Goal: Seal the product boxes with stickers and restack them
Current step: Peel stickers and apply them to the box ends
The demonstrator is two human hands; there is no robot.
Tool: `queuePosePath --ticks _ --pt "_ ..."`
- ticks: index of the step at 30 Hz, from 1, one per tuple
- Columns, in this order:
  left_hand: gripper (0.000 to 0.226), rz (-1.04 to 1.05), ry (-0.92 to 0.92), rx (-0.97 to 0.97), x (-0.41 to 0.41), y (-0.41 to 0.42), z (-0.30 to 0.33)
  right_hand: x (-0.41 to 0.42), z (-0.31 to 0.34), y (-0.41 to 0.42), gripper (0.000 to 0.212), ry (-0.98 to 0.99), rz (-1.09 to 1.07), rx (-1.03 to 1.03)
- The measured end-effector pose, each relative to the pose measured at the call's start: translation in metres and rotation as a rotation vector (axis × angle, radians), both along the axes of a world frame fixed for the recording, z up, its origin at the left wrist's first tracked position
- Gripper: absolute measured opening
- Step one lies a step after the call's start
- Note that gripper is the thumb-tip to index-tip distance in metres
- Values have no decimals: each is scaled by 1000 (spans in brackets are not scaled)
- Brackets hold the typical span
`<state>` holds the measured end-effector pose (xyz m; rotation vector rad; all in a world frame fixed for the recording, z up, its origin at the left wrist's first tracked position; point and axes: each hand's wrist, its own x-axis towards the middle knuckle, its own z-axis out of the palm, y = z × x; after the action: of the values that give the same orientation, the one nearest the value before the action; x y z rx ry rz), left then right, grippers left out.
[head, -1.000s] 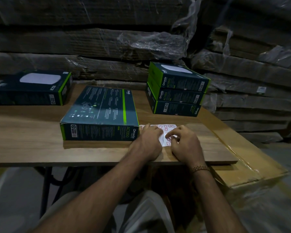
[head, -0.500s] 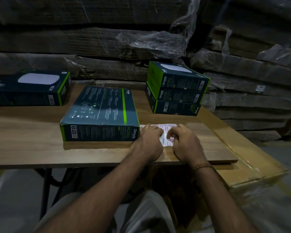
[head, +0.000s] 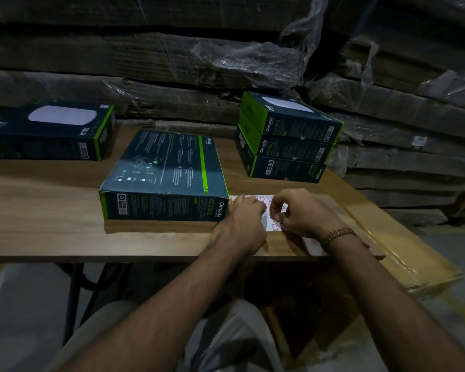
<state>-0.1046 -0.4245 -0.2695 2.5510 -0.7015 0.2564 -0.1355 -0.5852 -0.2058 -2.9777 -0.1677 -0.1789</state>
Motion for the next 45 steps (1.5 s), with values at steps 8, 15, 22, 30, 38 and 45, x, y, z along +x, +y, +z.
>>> queuePosePath --ticks 8,15,22,30,38,45 --pt "52 9 18 3 -2 2 2 -2 -6 -2 21 -32 10 -29" --pt "57 -6 11 100 -8 5 10 -4 -10 -9 15 -31 49 56" --pt "53 -10 33 86 -6 4 8 -7 -7 -13 20 22 26 118" --pt "55 0 52 66 -5 2 6 -12 -2 -14 14 37 10 145" --pt "45 14 -1 51 1 0 -3 -20 7 -11 8 -2 -28 72" --pt "57 11 40 75 -1 2 0 -20 10 -10 8 70 -99 147"
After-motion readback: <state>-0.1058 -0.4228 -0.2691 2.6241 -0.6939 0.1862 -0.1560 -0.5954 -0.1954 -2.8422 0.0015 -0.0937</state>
